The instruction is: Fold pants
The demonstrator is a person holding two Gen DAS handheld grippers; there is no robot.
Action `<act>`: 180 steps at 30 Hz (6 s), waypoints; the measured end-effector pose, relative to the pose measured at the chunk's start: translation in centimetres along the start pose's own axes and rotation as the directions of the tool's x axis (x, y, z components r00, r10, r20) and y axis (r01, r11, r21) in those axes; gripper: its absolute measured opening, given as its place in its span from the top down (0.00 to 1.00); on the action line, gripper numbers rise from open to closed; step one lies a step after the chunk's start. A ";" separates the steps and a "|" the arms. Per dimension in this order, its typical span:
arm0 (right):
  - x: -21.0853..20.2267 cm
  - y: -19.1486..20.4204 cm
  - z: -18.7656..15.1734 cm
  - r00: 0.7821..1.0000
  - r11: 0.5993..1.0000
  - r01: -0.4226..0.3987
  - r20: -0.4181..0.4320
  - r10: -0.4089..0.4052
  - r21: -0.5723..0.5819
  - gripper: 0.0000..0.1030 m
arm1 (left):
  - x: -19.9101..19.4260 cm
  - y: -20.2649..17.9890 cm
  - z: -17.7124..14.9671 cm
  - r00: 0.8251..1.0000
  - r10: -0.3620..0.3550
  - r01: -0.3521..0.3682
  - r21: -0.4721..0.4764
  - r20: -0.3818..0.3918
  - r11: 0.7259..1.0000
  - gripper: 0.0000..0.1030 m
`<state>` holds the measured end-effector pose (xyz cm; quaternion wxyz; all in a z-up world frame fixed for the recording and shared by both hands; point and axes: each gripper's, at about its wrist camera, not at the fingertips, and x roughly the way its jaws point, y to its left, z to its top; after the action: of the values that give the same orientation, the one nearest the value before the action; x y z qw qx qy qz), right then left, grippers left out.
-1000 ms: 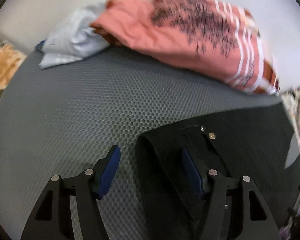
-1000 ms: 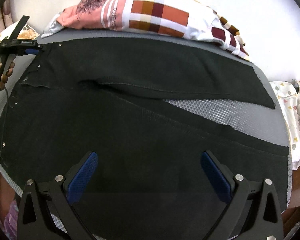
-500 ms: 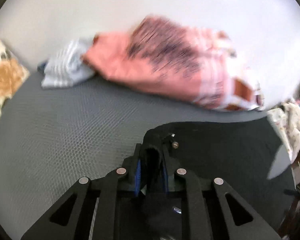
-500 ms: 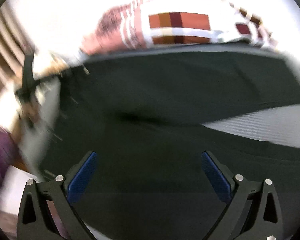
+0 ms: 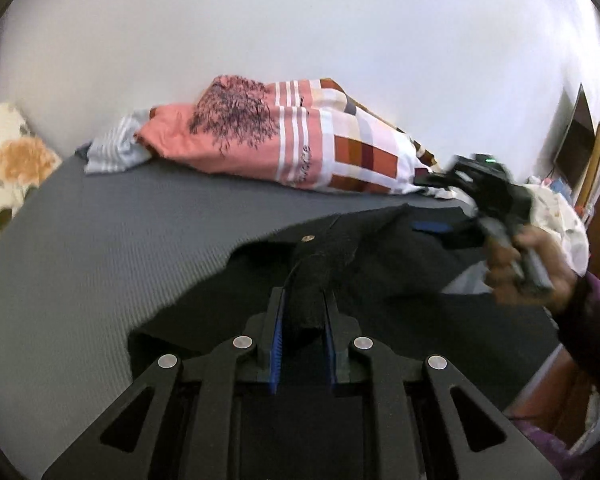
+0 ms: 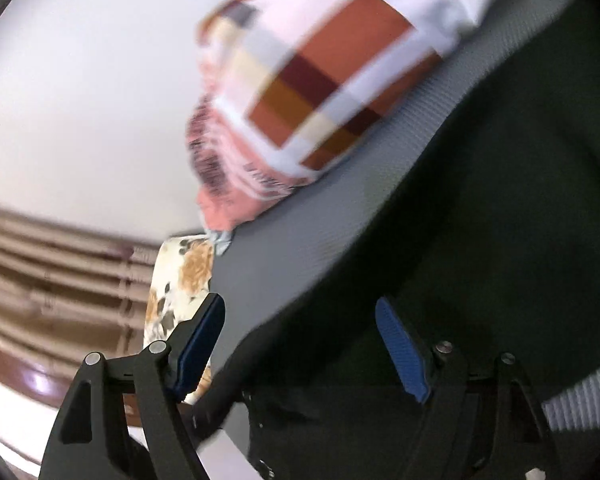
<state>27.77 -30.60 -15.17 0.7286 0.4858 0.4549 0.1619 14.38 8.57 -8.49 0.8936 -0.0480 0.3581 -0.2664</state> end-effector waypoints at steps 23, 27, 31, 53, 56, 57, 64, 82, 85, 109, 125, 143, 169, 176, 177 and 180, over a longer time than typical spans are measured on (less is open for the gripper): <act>-6.7 -2.3 -22.0 0.985 0.971 0.157 -0.040 -0.166 -0.179 0.93 | -4.4 3.7 -7.5 0.971 0.159 -0.172 -0.061 -0.180 0.983 0.83; -4.5 -4.3 -23.2 0.974 0.967 0.195 -0.085 -0.211 -0.162 0.93 | -4.1 3.4 -9.9 0.955 0.204 -0.212 -0.013 -0.214 0.977 0.82; -4.6 -4.6 -23.7 0.972 0.959 0.205 -0.075 -0.223 -0.193 0.94 | -3.9 3.2 -11.3 0.927 0.310 -0.302 0.072 -0.213 0.951 0.73; -6.2 -6.1 -24.4 0.998 0.988 0.036 -0.050 -0.044 -0.153 0.86 | -8.9 -2.6 -7.0 0.942 0.333 -0.336 0.133 0.043 0.932 0.21; -7.7 -6.4 -24.0 1.000 0.989 0.003 -0.004 -0.004 -0.146 0.71 | -3.6 -4.0 -8.9 0.950 0.294 -0.266 0.214 -0.110 0.940 0.21; -8.7 -6.8 -23.7 1.000 0.991 -0.018 0.023 0.021 -0.132 0.64 | -2.2 -4.2 -9.7 0.945 0.286 -0.249 0.219 -0.157 0.943 0.21; -14.8 -10.9 -18.8 0.968 0.994 -0.100 0.225 0.108 -0.048 0.59 | 0.8 -3.5 -11.9 0.930 0.274 -0.230 0.195 -0.244 0.954 0.24; -32.6 -20.1 -11.6 0.688 0.951 -0.297 0.711 0.146 0.091 0.51 | 1.3 -3.7 -12.1 0.926 0.290 -0.240 0.214 -0.243 0.947 0.21; -33.4 -20.1 -11.1 0.725 0.967 -0.205 0.687 0.049 0.148 0.44 | 1.3 -3.7 -12.1 0.926 0.289 -0.240 0.212 -0.244 0.947 0.21; -29.0 -15.0 -1.8 0.865 0.991 0.088 0.485 -0.126 0.101 0.45 | 1.6 -3.7 -11.9 0.923 0.297 -0.247 0.211 -0.247 0.946 0.17; -31.9 -22.0 -5.5 0.831 0.919 0.197 0.438 -0.342 0.342 0.43 | 1.9 -3.8 -12.0 0.922 0.300 -0.252 0.209 -0.244 0.945 0.14; -26.9 -23.6 -4.8 0.913 0.968 0.060 0.378 -0.151 0.242 0.97 | 2.4 -4.3 -11.9 0.923 0.298 -0.251 0.204 -0.244 0.946 0.09; -39.8 -26.4 -23.5 0.823 0.908 -0.019 0.522 -0.223 0.418 0.95 | 2.8 -4.4 -11.9 0.925 0.282 -0.231 0.213 -0.253 0.949 0.08; -39.7 -27.7 -24.5 0.825 0.899 -0.037 0.522 -0.219 0.436 0.97 | 2.8 -4.7 -12.0 0.923 0.288 -0.231 0.231 -0.257 0.945 0.08; -39.8 -27.7 -24.4 0.825 0.901 -0.035 0.522 -0.218 0.432 0.97 | 2.8 -4.7 -12.0 0.923 0.287 -0.230 0.231 -0.258 0.945 0.08; -39.7 -28.3 -24.8 0.828 0.890 -0.042 0.514 -0.224 0.455 0.97 | 2.8 -4.8 -12.0 0.921 0.291 -0.231 0.237 -0.261 0.944 0.08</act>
<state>-19.59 -57.06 -22.14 0.7040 0.6428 0.2725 -0.1304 5.94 4.29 -17.77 0.8586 0.1311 0.4604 -0.1834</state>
